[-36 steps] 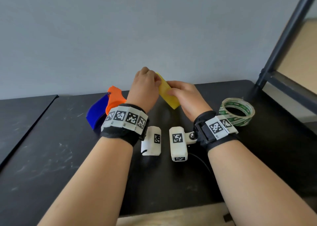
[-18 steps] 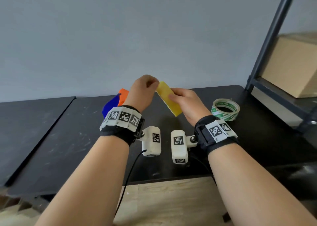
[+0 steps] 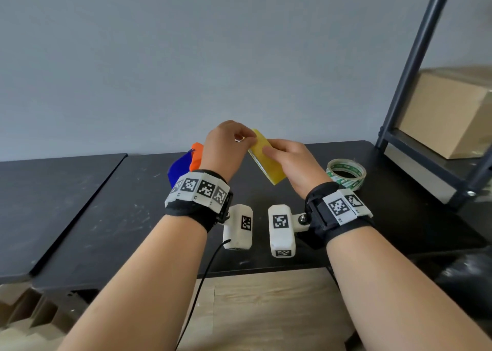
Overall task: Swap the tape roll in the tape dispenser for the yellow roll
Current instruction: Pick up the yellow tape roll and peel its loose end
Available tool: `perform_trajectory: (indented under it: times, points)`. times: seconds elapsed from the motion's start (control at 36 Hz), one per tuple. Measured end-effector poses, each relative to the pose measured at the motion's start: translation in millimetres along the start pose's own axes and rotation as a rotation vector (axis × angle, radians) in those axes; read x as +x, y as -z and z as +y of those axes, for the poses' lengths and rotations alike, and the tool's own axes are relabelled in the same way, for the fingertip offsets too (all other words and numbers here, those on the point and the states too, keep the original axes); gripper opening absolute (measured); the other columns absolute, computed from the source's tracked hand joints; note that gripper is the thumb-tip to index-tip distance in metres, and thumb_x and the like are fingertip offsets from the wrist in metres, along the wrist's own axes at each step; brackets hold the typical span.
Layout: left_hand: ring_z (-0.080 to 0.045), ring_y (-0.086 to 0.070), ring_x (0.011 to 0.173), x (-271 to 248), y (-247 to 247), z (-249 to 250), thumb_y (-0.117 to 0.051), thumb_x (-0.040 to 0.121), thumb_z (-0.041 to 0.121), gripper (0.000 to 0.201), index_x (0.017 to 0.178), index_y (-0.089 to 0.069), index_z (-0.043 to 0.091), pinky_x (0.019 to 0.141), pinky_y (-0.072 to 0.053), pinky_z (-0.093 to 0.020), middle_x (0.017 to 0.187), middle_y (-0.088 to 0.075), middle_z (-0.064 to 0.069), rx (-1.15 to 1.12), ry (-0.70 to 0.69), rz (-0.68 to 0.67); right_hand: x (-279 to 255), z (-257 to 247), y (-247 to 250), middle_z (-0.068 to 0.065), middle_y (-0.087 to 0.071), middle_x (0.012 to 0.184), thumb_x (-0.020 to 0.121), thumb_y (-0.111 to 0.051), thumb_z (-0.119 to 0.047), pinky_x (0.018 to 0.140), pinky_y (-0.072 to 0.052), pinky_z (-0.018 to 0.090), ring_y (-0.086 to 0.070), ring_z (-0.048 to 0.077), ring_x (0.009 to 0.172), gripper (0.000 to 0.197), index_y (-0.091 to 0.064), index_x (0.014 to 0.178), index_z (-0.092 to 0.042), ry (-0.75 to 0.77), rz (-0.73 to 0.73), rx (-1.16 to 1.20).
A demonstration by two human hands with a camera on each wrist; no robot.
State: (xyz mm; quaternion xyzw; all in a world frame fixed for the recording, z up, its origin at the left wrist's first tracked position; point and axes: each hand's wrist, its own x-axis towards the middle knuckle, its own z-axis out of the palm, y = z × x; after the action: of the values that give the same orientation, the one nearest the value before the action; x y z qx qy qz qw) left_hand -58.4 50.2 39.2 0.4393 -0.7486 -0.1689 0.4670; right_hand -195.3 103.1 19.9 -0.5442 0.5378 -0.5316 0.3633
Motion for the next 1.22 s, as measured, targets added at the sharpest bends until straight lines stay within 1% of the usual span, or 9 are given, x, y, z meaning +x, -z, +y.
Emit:
perform_trajectory:
  times: [0.17, 0.31, 0.39, 0.5, 0.64, 0.69, 0.86, 1.03, 1.22]
  points:
    - [-0.017, -0.061, 0.094, 0.2, -1.2, 0.5, -0.058, 0.091, 0.017, 0.015, 0.098, -0.070, 0.011, 0.078, -0.041, -0.023, 0.103, -0.069, -0.005, 0.050, 0.041, -0.069, 0.8, 6.1, 2.7, -0.008, -0.068, 0.099, 0.096, -0.058, -0.026, 0.078, -0.049, 0.020, -0.064, 0.010, 0.093, 0.025, -0.068, 0.118, -0.018, 0.022, 0.025, -0.101]
    - [-0.017, -0.057, 0.092, -0.8, -1.6, 1.5, -0.053, 0.095, 0.022, 0.019, 0.104, -0.066, 0.013, 0.076, -0.039, -0.025, 0.102, -0.067, -0.003, 0.159, 0.056, -0.179, 0.5, 17.5, 5.1, -0.001, -0.071, 0.098, 0.095, -0.059, -0.032, 0.082, -0.050, 0.029, -0.066, 0.014, 0.091, 0.027, -0.071, 0.113, -0.015, 0.014, 0.060, -0.156]
    - [-0.018, -0.056, 0.092, -0.7, -3.2, 3.1, -0.049, 0.096, 0.022, 0.019, 0.106, -0.062, 0.012, 0.077, -0.039, -0.027, 0.103, -0.065, -0.004, 0.190, 0.061, -0.228, -0.9, 23.0, 6.1, 0.005, -0.069, 0.087, 0.096, -0.057, -0.037, 0.068, -0.047, 0.027, -0.062, 0.014, 0.076, 0.031, -0.073, 0.100, -0.011, -0.009, 0.056, -0.192]
    - [-0.022, -0.061, 0.096, -2.2, -5.9, 2.0, -0.045, 0.095, 0.020, 0.016, 0.101, -0.059, 0.014, 0.081, -0.047, -0.032, 0.103, -0.067, -0.004, 0.192, 0.094, -0.265, 0.0, 28.3, 6.3, 0.013, -0.051, 0.073, 0.092, -0.055, -0.048, 0.066, -0.039, 0.032, -0.049, 0.020, 0.069, 0.056, -0.059, 0.077, 0.005, -0.066, 0.076, -0.210]
    - [-0.021, -0.063, 0.093, -2.3, -5.9, 0.8, -0.048, 0.093, 0.017, 0.014, 0.098, -0.061, 0.013, 0.079, -0.048, -0.031, 0.098, -0.070, -0.005, 0.139, 0.122, -0.243, -1.8, 28.0, 8.9, 0.017, -0.056, 0.073, 0.090, -0.056, -0.054, 0.065, -0.040, 0.032, -0.052, 0.020, 0.069, 0.054, -0.063, 0.074, -0.003, -0.099, 0.064, -0.225]
    - [-0.023, -0.066, 0.091, -1.8, -5.7, 0.7, -0.050, 0.093, 0.015, 0.011, 0.096, -0.061, 0.013, 0.082, -0.052, -0.034, 0.098, -0.070, -0.007, 0.104, 0.134, -0.216, -4.1, 28.4, 7.9, 0.018, -0.069, 0.081, 0.085, -0.062, -0.056, 0.066, -0.046, 0.032, -0.060, 0.019, 0.072, 0.060, -0.069, 0.085, 0.004, -0.106, 0.033, -0.228]
    - [-0.027, -0.068, 0.089, 2.9, -2.4, 0.6, -0.046, 0.095, 0.018, 0.017, 0.102, -0.060, 0.011, 0.087, -0.054, -0.046, 0.101, -0.067, -0.007, 0.176, 0.146, -0.183, -6.6, 28.0, 3.0, -0.001, -0.067, 0.107, 0.075, -0.080, -0.039, 0.078, -0.052, 0.030, -0.064, 0.016, 0.097, 0.054, -0.061, 0.122, -0.019, -0.102, 0.021, -0.194]
    - [-0.029, -0.069, 0.082, -0.8, -4.8, -9.9, -0.041, 0.096, 0.018, 0.016, 0.101, -0.055, 0.011, 0.080, -0.057, -0.048, 0.095, -0.067, -0.009, 0.163, 0.184, -0.220, -7.6, 23.6, 3.0, -0.006, -0.067, 0.090, 0.081, -0.074, -0.025, 0.066, -0.045, 0.021, -0.061, 0.008, 0.082, 0.028, -0.067, 0.107, -0.017, 0.008, 0.051, -0.208]
    - [-0.028, -0.071, 0.080, -0.2, 8.6, -25.9, -0.051, 0.093, 0.015, 0.013, 0.087, -0.062, 0.018, 0.082, -0.059, -0.044, 0.087, -0.069, -0.007, -0.107, 0.264, -0.199, -2.3, 23.6, -6.2, -0.001, -0.065, 0.113, 0.078, -0.073, -0.030, 0.086, -0.050, 0.031, -0.062, 0.016, 0.102, 0.044, -0.063, 0.121, -0.023, 0.024, 0.070, -0.281]
